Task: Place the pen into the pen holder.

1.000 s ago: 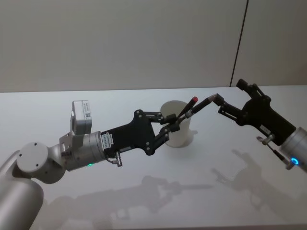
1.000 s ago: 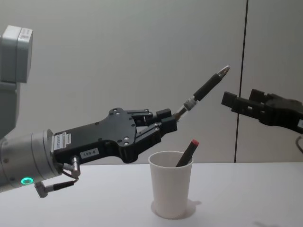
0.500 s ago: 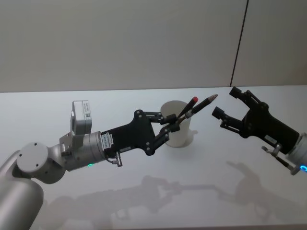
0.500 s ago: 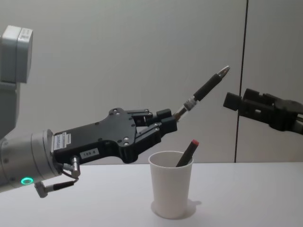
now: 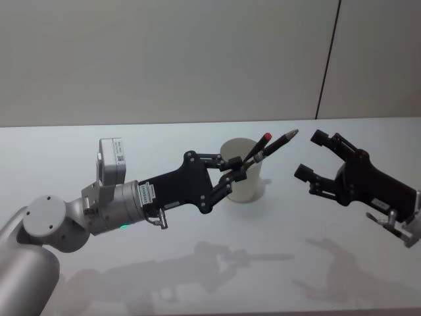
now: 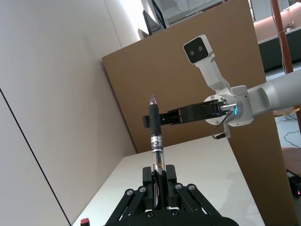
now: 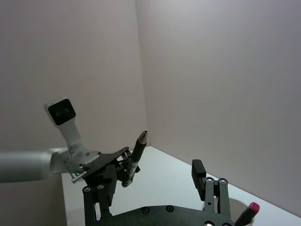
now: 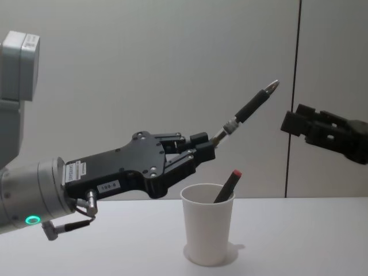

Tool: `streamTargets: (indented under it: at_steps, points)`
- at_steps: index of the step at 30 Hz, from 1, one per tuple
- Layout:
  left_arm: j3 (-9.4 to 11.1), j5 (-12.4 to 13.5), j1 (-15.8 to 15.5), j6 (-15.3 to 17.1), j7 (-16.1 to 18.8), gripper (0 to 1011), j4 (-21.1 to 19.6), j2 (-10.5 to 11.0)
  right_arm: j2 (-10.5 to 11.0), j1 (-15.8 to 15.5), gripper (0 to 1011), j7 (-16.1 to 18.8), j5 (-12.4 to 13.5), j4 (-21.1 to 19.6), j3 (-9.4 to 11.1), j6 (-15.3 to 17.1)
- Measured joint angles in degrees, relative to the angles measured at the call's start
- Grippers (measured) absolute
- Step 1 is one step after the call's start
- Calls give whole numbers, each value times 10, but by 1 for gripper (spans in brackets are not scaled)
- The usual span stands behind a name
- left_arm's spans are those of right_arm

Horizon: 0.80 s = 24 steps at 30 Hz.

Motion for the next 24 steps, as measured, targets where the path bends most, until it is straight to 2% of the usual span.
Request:
streamTargets:
  at_steps: [14,24]
  points:
    - [0,0,0,0,0,178,0,0,-2,4,1001,34,43,14,-12,17]
    - [0,0,0,0,0,178,0,0,-15,32,1001,65,61,54,-28,15]
